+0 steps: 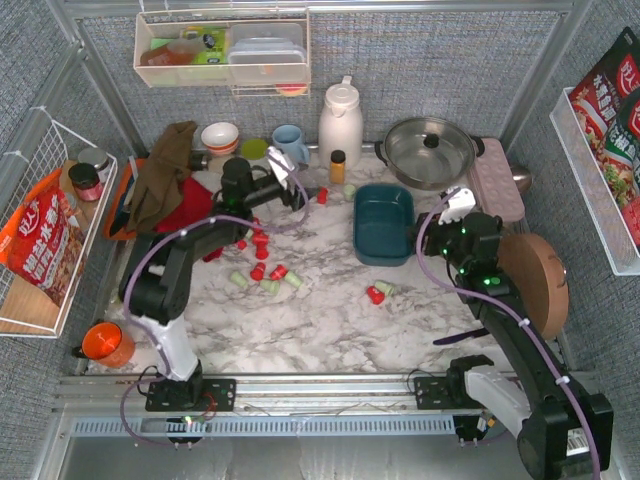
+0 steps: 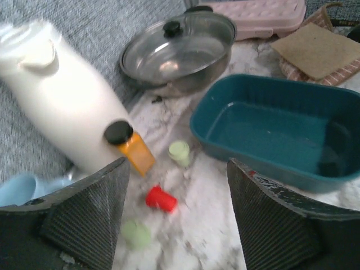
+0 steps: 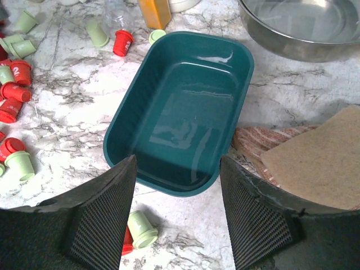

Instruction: Mix the coffee capsules in the storage basket

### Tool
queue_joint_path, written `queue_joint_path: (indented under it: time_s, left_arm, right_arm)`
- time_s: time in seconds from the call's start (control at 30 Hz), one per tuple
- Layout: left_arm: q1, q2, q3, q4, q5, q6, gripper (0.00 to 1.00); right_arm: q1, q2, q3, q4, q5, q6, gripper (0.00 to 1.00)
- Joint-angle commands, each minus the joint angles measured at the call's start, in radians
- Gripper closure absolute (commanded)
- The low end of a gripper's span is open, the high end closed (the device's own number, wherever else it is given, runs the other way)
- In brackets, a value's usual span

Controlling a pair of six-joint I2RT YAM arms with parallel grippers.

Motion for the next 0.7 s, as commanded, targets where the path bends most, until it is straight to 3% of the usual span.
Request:
queue_joint_path:
  time_s: [0.0,0.13,0.23,0.53,0.67]
  left_arm:
    - [0.0,0.183,0.185,0.155,0.193,0.071,0.23]
    - [-0.001,0.365,0.366,0.106,0.275,0.084,0.33]
    - [-0.002,0.452,0.471,0.029,0.295,0.116,0.3]
    - [-0.014,0.648,0.802,-0.515,0.261,0.415,0.27]
    - [-0.029,0.682,0.831,-0.591,0.253,0.469,0.26]
  right_arm:
    - [0.001,-0.016,0.0,0.043,-0.012,0.003,0.35]
    - [0.001,-0.037,-0.003,0.035,-0.004,0.001,0.35]
    - [0.001,-0.05,-0.001,0.029,-0.002,0.0,0.35]
    - [0.001,-0.058,-0.004,0.026,-0.006,0.003,0.35]
    - [0.001,-0.055,-0.004,0.026,-0.007,0.006,0.35]
